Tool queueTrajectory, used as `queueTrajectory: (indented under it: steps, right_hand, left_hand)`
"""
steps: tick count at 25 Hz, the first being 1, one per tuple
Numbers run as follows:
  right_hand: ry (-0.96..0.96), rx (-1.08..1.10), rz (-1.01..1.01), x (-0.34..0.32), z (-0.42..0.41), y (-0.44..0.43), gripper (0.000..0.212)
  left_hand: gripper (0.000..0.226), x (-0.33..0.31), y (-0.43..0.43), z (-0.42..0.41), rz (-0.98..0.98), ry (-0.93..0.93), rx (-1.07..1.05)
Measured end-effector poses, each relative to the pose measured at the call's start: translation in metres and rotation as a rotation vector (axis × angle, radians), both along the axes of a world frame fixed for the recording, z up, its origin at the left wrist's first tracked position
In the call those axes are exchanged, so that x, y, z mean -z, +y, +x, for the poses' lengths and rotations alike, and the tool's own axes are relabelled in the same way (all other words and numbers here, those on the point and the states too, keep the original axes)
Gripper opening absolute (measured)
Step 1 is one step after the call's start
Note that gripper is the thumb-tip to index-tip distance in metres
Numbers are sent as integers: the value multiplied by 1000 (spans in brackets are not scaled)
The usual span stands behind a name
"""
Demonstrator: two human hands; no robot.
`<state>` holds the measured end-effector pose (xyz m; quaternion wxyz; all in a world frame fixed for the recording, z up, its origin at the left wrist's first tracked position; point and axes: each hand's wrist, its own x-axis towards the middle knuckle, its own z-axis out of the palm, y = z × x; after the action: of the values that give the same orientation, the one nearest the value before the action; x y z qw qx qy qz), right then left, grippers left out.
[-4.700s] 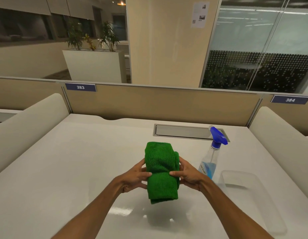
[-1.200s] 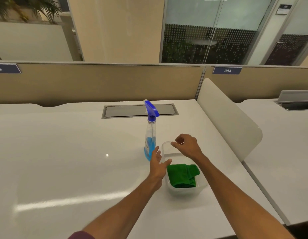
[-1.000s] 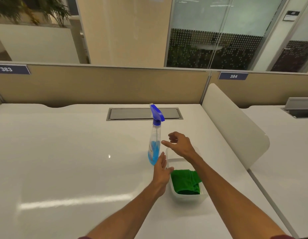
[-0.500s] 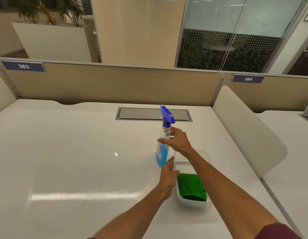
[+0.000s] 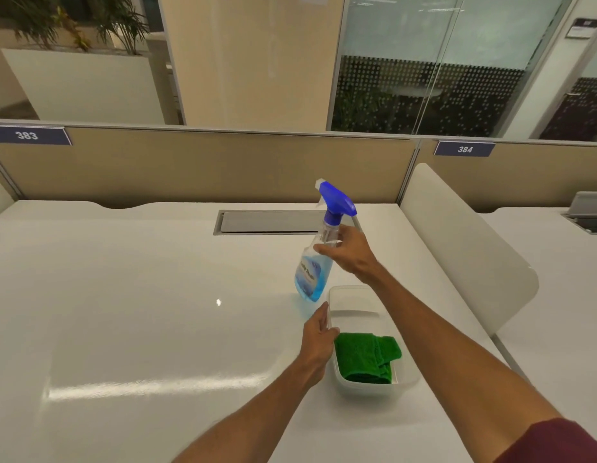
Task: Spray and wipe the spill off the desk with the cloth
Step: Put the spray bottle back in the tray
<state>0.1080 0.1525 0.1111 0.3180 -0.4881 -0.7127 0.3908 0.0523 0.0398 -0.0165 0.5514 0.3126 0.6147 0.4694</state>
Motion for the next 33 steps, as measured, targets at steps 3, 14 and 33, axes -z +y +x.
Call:
queueTrajectory:
  steps: [3,14,33]
  right_hand:
    - [24,-40,73,-23,14,1,33]
    - [99,-59,43,-34,96,-13,46]
    - [98,-53,-131,30,108,-19,41]
  left_hand:
    - [62,-2,0,-1,0,-20,-7]
    - [68,-3,-3,-3,58,-46,-14]
    - [64,-1,-2,-5,70,93,38]
